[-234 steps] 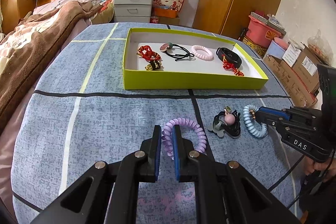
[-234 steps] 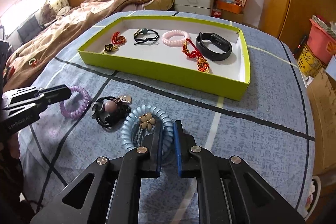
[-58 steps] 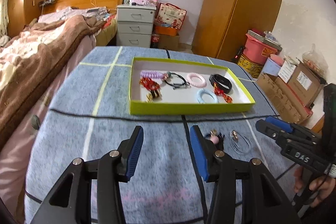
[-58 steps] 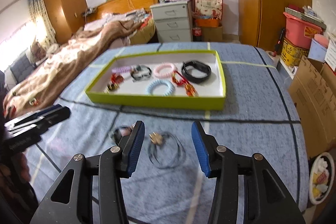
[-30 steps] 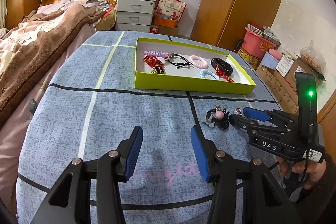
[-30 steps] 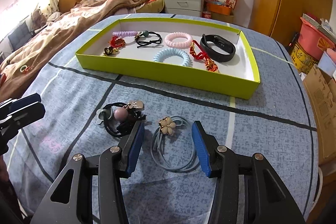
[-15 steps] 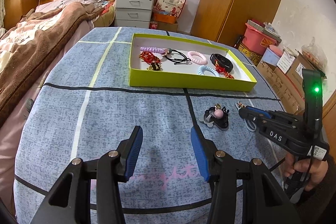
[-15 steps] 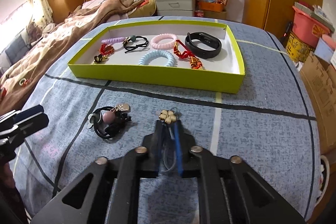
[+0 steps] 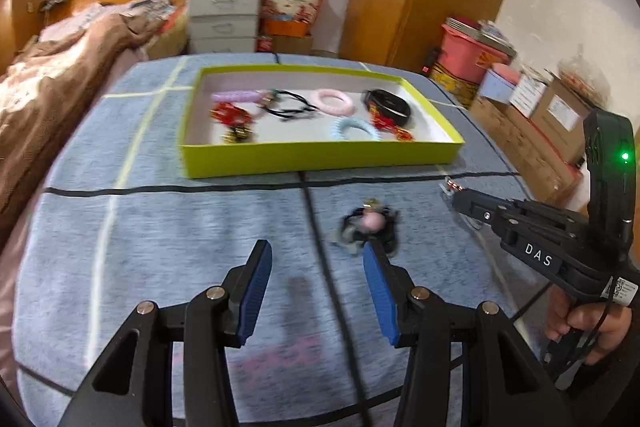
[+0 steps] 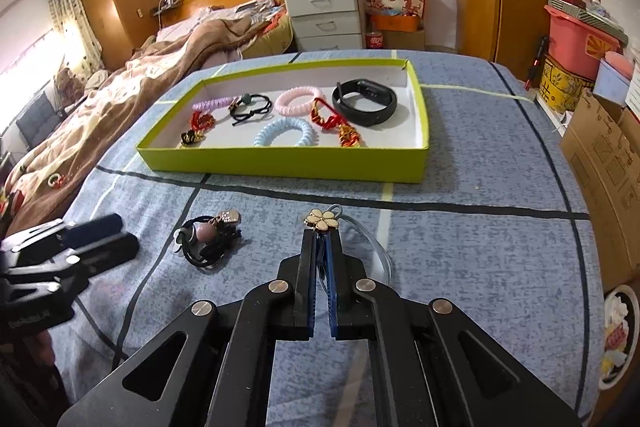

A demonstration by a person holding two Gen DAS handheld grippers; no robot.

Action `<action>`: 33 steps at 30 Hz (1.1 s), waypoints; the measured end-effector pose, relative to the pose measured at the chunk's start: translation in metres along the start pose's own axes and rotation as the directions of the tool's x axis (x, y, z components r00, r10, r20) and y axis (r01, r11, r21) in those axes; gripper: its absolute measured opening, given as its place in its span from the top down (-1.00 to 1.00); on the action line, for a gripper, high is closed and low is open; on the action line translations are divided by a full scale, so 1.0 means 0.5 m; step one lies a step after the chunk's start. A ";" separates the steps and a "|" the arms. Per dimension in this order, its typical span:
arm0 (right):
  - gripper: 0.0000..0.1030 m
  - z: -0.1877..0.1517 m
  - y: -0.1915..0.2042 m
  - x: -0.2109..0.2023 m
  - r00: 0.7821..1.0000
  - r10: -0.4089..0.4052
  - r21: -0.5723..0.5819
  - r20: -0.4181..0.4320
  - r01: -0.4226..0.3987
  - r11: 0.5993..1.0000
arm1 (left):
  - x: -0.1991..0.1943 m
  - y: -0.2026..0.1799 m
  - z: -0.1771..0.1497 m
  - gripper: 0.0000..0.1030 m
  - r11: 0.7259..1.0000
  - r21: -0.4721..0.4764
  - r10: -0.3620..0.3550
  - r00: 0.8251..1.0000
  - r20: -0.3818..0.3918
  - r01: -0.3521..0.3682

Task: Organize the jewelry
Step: 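Lower the left tool onto the black tie with pink ball and grasp it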

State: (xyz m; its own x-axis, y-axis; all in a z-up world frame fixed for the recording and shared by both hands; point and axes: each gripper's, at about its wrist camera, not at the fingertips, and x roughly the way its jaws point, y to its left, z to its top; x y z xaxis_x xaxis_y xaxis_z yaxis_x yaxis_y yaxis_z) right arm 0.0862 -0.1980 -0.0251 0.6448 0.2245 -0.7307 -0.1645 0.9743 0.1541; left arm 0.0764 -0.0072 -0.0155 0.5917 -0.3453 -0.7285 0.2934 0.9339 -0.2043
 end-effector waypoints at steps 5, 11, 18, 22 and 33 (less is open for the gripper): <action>0.92 -0.003 -0.016 -0.020 1.000 0.000 0.014 0.019 0.000 1.000 | 0.024 -0.039 0.016 -0.18 0.998 0.055 -0.013 1.000 -0.010 0.014; 0.92 -0.007 -0.027 -0.036 0.999 0.007 0.018 0.033 -0.008 1.000 | 0.067 -0.072 0.024 -0.18 0.995 0.096 0.012 0.998 -0.056 -0.006; 0.92 -0.008 -0.032 -0.038 0.999 0.023 0.025 0.040 -0.024 0.999 | 0.100 -0.087 0.024 -0.18 0.990 0.135 0.062 0.995 -0.075 -0.052; 0.92 -0.009 -0.034 -0.037 0.999 0.025 0.028 0.038 -0.026 0.999 | 0.107 -0.094 0.026 -0.18 0.982 0.160 0.110 0.992 -0.062 -0.099; 0.92 -0.010 -0.027 -0.032 0.999 0.017 0.023 0.031 -0.018 1.000 | 0.098 -0.080 0.025 0.44 0.987 0.138 0.093 0.994 -0.057 -0.085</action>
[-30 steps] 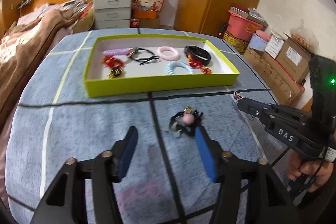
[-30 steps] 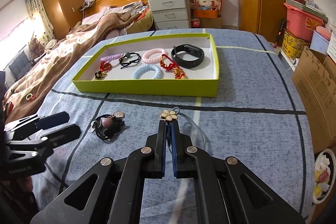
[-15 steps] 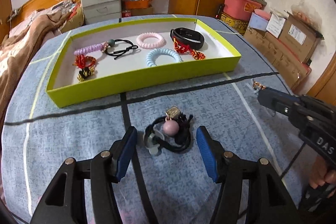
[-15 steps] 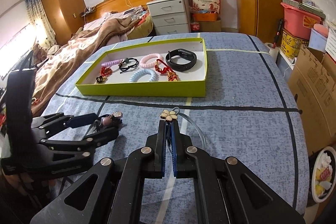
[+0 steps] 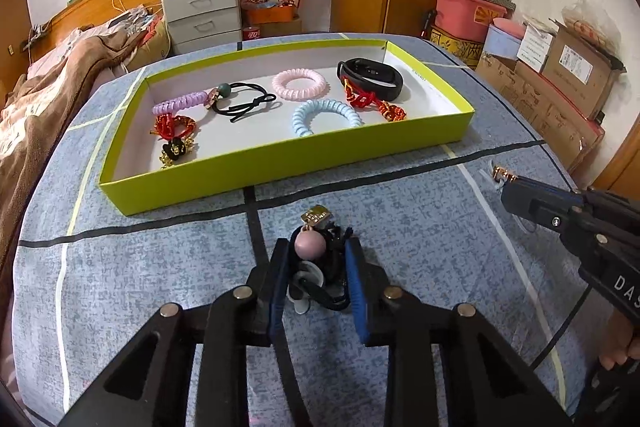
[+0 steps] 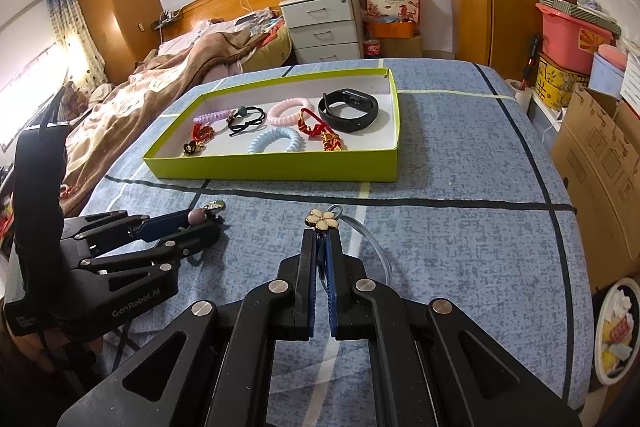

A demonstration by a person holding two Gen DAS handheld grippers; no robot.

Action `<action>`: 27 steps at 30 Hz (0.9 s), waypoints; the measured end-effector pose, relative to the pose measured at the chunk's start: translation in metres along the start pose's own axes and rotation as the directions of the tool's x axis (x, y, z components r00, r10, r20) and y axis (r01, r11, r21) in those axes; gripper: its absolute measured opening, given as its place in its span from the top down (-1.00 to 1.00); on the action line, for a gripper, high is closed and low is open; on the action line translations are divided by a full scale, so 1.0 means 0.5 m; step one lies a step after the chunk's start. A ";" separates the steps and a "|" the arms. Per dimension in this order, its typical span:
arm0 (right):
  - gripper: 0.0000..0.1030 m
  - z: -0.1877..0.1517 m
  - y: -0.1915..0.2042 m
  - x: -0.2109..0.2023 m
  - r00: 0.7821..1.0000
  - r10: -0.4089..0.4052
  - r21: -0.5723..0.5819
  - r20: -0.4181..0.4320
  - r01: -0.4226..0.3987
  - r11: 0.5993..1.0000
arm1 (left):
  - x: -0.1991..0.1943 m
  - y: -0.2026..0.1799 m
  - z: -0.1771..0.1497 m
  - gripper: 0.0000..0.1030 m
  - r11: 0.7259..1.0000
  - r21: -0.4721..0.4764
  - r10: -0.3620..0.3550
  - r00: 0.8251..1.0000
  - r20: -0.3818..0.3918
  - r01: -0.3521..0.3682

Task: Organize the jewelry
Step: 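Lower the left tool onto the black tie with pink ball and grasp it, then carry both held ties over the green box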

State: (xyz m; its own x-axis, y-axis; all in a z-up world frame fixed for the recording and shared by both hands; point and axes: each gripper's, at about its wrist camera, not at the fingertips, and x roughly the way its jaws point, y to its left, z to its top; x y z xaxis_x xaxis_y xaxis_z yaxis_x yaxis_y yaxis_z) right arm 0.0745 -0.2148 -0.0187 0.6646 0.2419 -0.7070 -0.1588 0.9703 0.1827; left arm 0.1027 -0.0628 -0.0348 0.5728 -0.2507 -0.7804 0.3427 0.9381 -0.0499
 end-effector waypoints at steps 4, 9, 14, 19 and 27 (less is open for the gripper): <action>0.92 0.001 0.001 0.000 1.000 -0.005 -0.002 0.001 0.005 1.000 | -0.004 0.004 -0.001 0.64 1.000 -0.012 -0.005 1.000 0.005 0.005; 0.92 0.001 0.001 -0.001 1.000 -0.009 -0.004 0.004 0.009 1.000 | -0.017 0.012 0.000 0.64 1.000 -0.028 0.001 1.000 0.027 0.000; 0.92 0.001 0.005 -0.005 1.000 -0.009 -0.005 0.005 0.009 1.000 | -0.035 0.017 0.003 0.64 0.999 -0.034 0.004 0.998 0.058 -0.002; 0.92 0.005 0.011 -0.010 1.000 -0.006 -0.004 0.016 0.006 1.000 | -0.052 0.023 0.006 0.64 0.999 -0.046 -0.007 0.997 0.080 0.011; 0.92 0.038 0.029 -0.020 0.999 0.005 -0.017 0.048 -0.004 1.000 | -0.081 0.048 0.032 0.64 0.997 -0.073 -0.004 0.992 0.127 0.014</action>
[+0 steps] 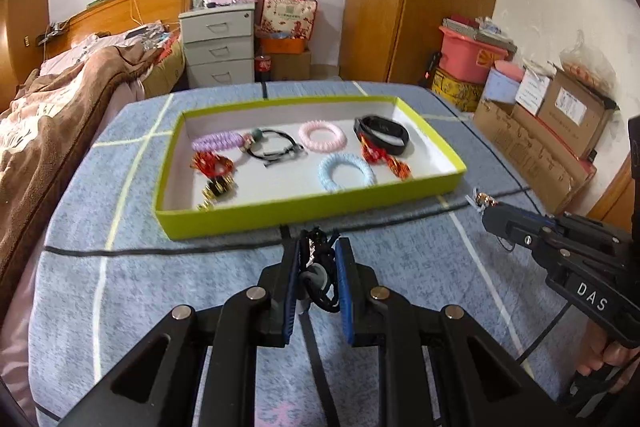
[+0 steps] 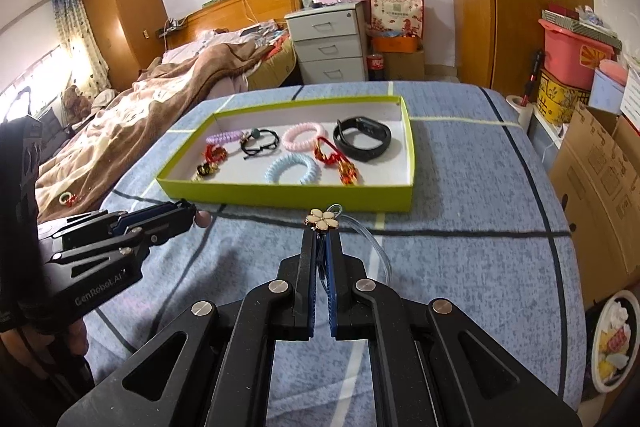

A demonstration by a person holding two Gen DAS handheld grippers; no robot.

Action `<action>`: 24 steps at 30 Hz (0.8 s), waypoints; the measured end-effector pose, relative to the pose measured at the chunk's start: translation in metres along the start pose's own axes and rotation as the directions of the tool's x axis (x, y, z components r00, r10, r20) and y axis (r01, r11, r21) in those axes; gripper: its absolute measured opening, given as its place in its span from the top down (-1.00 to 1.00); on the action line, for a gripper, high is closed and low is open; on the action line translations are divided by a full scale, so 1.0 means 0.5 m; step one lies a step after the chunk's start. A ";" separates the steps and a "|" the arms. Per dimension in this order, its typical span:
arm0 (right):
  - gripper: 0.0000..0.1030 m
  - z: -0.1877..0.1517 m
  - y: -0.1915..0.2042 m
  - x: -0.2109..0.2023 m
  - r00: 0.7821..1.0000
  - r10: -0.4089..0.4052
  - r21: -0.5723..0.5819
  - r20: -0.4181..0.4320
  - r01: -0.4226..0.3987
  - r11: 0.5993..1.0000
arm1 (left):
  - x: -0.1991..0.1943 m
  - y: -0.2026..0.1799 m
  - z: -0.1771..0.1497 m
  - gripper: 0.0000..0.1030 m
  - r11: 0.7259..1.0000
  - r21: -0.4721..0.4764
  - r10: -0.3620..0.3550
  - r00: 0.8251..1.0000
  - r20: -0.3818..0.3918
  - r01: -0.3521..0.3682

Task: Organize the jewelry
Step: 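Carry both held ties over the green box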

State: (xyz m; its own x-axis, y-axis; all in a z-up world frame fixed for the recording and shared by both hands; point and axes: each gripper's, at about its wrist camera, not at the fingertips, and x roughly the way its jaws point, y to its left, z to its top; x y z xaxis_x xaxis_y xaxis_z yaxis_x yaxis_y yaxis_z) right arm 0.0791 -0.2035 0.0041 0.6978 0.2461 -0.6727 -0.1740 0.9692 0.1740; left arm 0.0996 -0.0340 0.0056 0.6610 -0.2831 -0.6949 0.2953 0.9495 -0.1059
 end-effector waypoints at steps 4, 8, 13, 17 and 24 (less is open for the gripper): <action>0.92 0.025 0.004 0.005 1.000 0.005 -0.004 0.012 -0.005 1.000 | -0.004 0.022 0.025 0.64 1.000 -0.024 -0.006 1.000 0.020 0.007; 0.92 0.053 0.007 0.018 1.000 0.002 -0.009 0.016 -0.002 1.000 | -0.004 0.043 0.051 0.64 0.999 -0.036 -0.001 0.999 0.037 0.003; 0.92 0.084 0.009 0.047 1.000 -0.005 -0.021 0.006 0.006 1.000 | 0.015 0.068 0.087 0.64 0.999 -0.053 0.004 0.999 0.038 -0.002; 0.92 0.105 0.012 0.079 1.000 -0.003 -0.027 -0.009 0.003 1.000 | 0.043 0.082 0.113 0.64 0.998 -0.055 0.012 1.000 0.028 -0.010; 0.92 0.129 0.015 0.145 0.999 0.005 -0.029 -0.044 -0.007 1.000 | 0.098 0.102 0.127 0.64 0.997 -0.071 0.012 1.000 -0.010 -0.013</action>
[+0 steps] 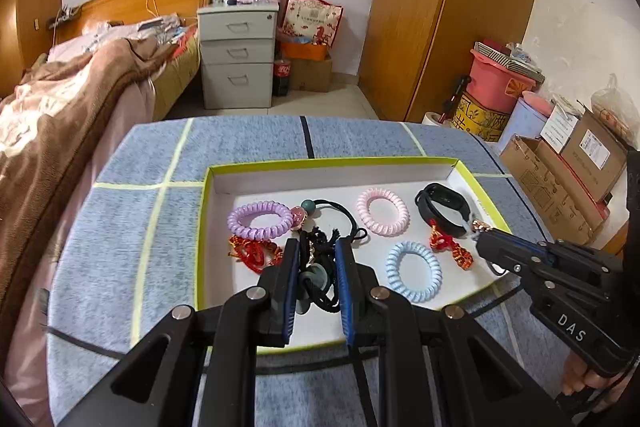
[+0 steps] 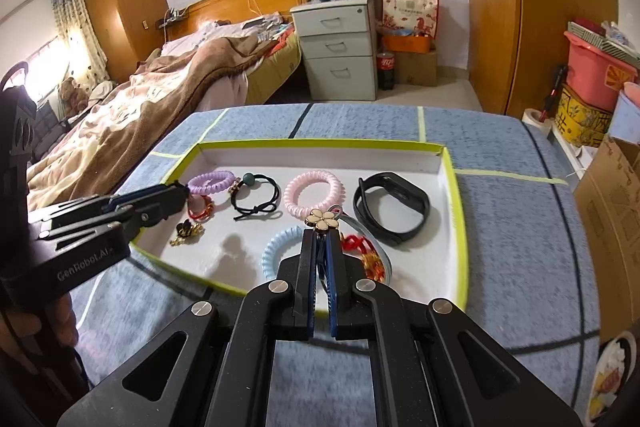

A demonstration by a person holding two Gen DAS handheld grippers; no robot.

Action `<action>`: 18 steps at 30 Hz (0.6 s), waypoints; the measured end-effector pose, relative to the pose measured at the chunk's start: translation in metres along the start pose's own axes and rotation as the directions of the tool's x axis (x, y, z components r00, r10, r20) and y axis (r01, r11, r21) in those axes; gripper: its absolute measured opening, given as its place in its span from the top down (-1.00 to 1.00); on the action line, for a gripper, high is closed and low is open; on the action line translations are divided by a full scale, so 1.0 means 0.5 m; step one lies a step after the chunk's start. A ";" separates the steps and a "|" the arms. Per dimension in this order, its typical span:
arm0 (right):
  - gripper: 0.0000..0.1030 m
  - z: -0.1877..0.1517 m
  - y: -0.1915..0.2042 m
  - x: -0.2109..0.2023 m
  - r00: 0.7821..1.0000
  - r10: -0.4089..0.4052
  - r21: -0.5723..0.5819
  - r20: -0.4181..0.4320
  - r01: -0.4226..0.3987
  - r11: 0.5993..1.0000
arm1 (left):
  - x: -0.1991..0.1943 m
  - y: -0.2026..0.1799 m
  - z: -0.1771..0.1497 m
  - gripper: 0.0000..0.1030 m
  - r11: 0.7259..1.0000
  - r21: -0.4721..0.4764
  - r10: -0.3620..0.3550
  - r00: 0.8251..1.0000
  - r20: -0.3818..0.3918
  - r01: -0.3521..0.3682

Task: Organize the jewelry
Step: 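Carry both held ties over the green box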

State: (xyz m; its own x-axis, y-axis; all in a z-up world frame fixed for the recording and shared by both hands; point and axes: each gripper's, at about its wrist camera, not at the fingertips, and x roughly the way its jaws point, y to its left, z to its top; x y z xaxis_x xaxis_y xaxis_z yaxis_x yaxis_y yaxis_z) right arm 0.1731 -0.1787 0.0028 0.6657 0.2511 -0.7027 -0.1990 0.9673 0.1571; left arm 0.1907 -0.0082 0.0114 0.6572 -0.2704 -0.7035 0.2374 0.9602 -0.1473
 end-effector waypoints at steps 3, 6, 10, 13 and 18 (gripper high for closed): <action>0.92 0.005 0.003 0.023 1.000 0.000 -0.017 -0.021 -0.001 1.000 | 0.025 0.000 -0.005 0.64 1.000 0.016 0.027 0.999 -0.018 -0.026; 0.92 0.007 0.004 0.043 0.999 -0.005 -0.024 -0.037 0.004 1.000 | 0.045 0.005 -0.008 0.63 1.000 -0.006 0.010 0.999 -0.041 -0.010; 0.92 0.006 -0.002 0.063 0.998 -0.013 -0.023 -0.059 0.011 1.000 | 0.060 0.008 -0.013 0.63 1.000 -0.014 0.010 0.998 -0.059 -0.010; 0.92 0.005 0.000 0.069 0.998 -0.023 -0.040 -0.064 0.021 0.999 | 0.062 0.007 -0.017 0.63 1.000 -0.015 0.014 0.998 -0.057 -0.015; 0.91 0.001 0.003 0.076 0.997 -0.022 -0.048 -0.075 0.018 0.999 | 0.067 0.010 -0.020 0.61 1.000 -0.019 0.020 0.997 -0.070 -0.021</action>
State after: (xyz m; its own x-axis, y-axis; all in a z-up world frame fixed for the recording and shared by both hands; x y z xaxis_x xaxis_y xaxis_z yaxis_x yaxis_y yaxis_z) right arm 0.1985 -0.1678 -0.0231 0.6141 0.2269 -0.7559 -0.2213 0.9689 0.1110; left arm 0.2068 -0.0119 -0.0198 0.6104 -0.2455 -0.7531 0.2094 0.9669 -0.1456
